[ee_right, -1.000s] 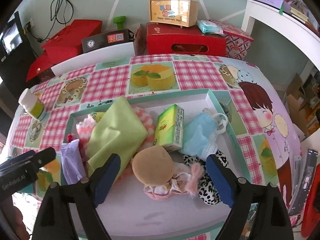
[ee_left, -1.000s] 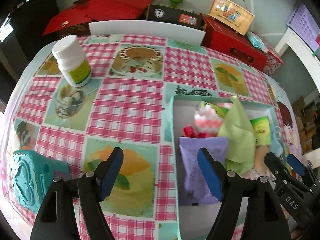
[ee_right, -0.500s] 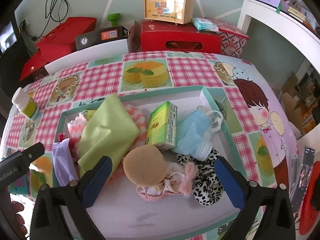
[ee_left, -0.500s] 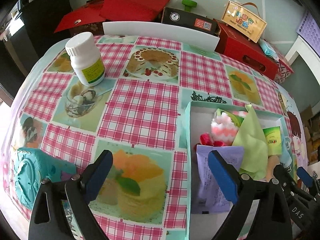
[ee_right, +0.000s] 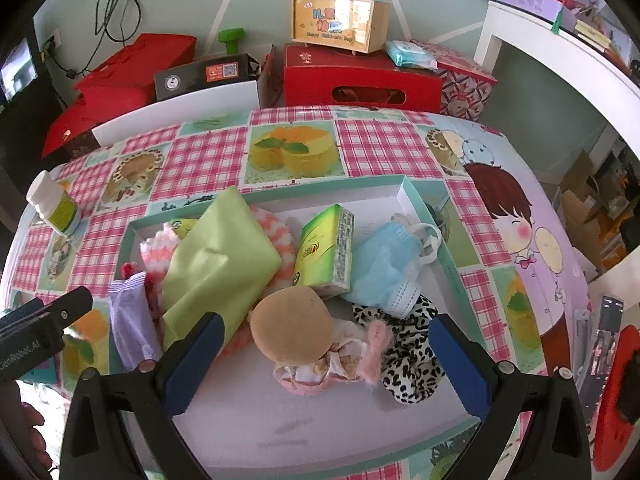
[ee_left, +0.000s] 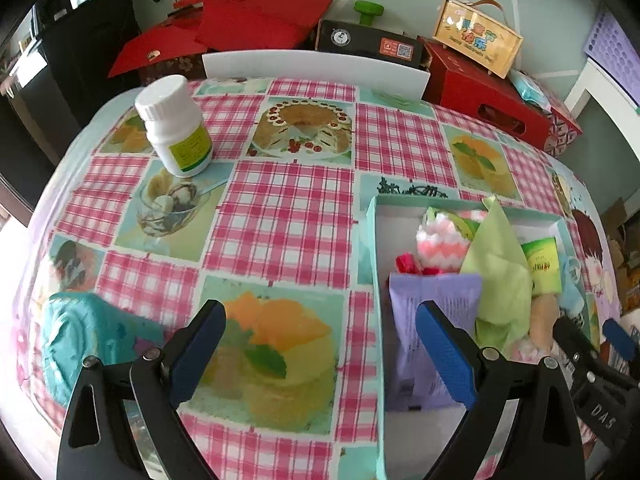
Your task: Organize soft objects
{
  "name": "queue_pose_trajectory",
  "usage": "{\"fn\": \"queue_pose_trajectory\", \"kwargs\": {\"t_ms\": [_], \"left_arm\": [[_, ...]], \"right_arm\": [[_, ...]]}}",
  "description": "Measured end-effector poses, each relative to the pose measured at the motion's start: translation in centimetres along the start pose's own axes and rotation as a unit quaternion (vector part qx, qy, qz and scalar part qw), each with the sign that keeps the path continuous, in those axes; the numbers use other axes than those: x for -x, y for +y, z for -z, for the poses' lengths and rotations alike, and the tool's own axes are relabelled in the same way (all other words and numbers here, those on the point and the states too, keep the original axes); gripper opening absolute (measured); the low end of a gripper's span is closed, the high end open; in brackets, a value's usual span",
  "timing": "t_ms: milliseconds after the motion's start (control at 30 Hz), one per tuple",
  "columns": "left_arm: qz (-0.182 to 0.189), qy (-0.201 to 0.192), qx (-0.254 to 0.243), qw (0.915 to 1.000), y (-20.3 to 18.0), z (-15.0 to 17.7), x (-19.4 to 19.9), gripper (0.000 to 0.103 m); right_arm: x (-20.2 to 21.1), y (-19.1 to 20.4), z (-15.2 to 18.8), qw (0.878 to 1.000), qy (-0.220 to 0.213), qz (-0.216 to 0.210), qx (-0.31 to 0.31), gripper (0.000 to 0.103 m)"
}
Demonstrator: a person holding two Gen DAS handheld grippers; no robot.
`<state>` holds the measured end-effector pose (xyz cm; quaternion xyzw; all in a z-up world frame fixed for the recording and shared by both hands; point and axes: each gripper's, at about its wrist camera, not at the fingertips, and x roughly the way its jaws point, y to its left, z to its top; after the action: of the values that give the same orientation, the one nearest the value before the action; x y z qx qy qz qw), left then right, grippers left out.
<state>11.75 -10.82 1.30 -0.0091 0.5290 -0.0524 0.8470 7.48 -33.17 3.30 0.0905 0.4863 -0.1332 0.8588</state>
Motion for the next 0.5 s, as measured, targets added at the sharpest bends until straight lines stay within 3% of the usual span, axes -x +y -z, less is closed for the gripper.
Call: {"fn": "queue_pose_trajectory", "kwargs": {"t_ms": [333, 500], "left_arm": [[-0.009, 0.003, -0.014, 0.9998, 0.9, 3.3, 1.9, 0.096], [-0.033, -0.006, -0.025, 0.9991, 1.3, 5.3, 3.5, 0.096]], "right_arm": [[2.6, 1.6, 3.6, 0.999, -0.005, -0.010, 0.034, 0.103], [3.5, 2.1, 5.6, 0.999, 0.001, -0.006, 0.045, 0.103]]}}
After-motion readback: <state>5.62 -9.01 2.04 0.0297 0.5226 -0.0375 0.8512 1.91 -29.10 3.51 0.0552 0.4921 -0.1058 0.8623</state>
